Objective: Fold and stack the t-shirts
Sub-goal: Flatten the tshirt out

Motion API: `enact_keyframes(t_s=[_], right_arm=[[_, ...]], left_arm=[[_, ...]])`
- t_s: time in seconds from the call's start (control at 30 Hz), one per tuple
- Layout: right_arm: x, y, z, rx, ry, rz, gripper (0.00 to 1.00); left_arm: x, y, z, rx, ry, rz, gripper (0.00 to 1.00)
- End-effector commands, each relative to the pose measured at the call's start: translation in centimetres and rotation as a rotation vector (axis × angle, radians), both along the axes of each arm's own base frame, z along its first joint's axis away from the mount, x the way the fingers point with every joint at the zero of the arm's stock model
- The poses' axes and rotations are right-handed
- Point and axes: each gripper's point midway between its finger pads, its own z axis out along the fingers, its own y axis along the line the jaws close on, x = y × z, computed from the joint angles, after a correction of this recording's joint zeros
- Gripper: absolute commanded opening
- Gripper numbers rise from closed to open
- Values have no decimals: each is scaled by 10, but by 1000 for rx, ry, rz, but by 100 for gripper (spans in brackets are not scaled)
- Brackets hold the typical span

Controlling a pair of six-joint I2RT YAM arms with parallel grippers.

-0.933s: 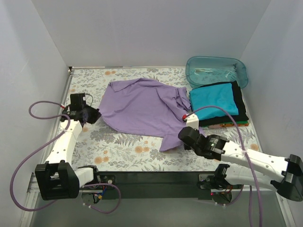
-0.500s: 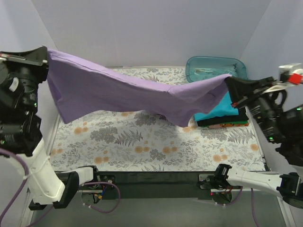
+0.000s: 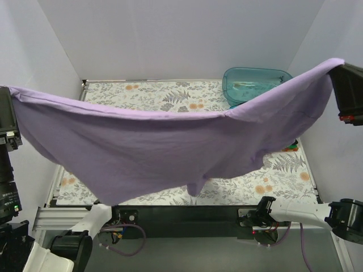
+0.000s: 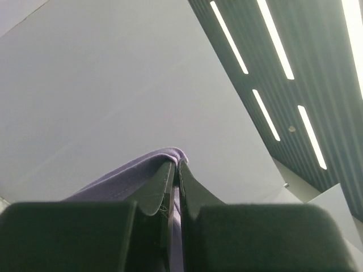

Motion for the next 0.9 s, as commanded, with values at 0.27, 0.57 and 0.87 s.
enact_keyframes(t_s=[0.27,0.57,0.87], right_arm=[[90,11,13,4,24,-518,1],[261,87,-124,-311,200,-852,1],[440,140,-329,-492,473,-657,1]], left_arm=[[132,13,-65,-17,285,97,0],[286,45,-272,-74,858,290,0],[430,63,-485,-20,1208,93,0]])
